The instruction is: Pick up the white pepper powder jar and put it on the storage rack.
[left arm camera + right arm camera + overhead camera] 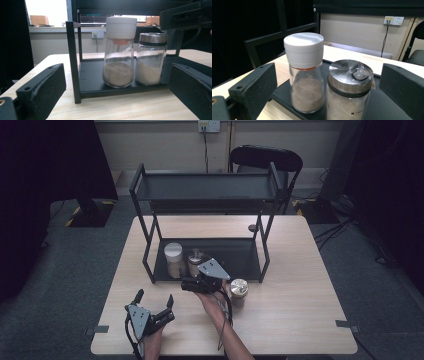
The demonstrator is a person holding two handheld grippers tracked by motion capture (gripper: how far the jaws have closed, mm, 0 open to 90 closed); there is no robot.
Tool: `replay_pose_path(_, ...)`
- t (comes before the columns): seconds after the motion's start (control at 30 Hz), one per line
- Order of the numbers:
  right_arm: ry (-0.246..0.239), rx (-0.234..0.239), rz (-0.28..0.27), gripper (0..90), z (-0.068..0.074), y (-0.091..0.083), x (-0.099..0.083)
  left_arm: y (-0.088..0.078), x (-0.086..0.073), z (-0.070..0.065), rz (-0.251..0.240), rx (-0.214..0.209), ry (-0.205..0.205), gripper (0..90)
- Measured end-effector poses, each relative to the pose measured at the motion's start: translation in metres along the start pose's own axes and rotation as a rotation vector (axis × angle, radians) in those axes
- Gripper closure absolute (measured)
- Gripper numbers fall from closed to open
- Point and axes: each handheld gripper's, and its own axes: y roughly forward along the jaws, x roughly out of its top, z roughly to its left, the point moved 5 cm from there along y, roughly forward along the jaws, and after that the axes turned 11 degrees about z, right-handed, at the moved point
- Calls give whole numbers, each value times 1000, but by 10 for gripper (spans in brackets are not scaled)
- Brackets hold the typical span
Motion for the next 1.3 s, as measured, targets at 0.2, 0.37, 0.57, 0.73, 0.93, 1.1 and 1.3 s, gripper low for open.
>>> replay_pose_path(0.2, -1, 8, -18, 5, 3, -9, -1, 0, 0, 0, 0, 0, 0, 11)
replay_pose_path(0.37, -5, 15, -29, 5, 4, -15, -3, 0, 0, 0, 0, 0, 0, 11)
replay_pose_path(0.57, -20, 29, -46, 5, 9, -27, -5, 0, 0, 0, 0, 0, 1, 10)
replay_pose_path(0.73, -28, 32, -52, 6, 12, -35, -7, 0, 0, 0, 0, 0, 0, 11)
replay_pose_path(0.93, -21, 29, -74, 8, 10, -46, -12, 0, 0, 0, 0, 0, 0, 11)
replay_pose_path(1.1, -11, 27, -91, 10, 8, -55, -16, 0, 0, 0, 0, 1, 0, 11)
replay_pose_path(1.3, 10, 19, -93, 12, 4, -64, -28, 0, 0, 0, 0, 3, 0, 10)
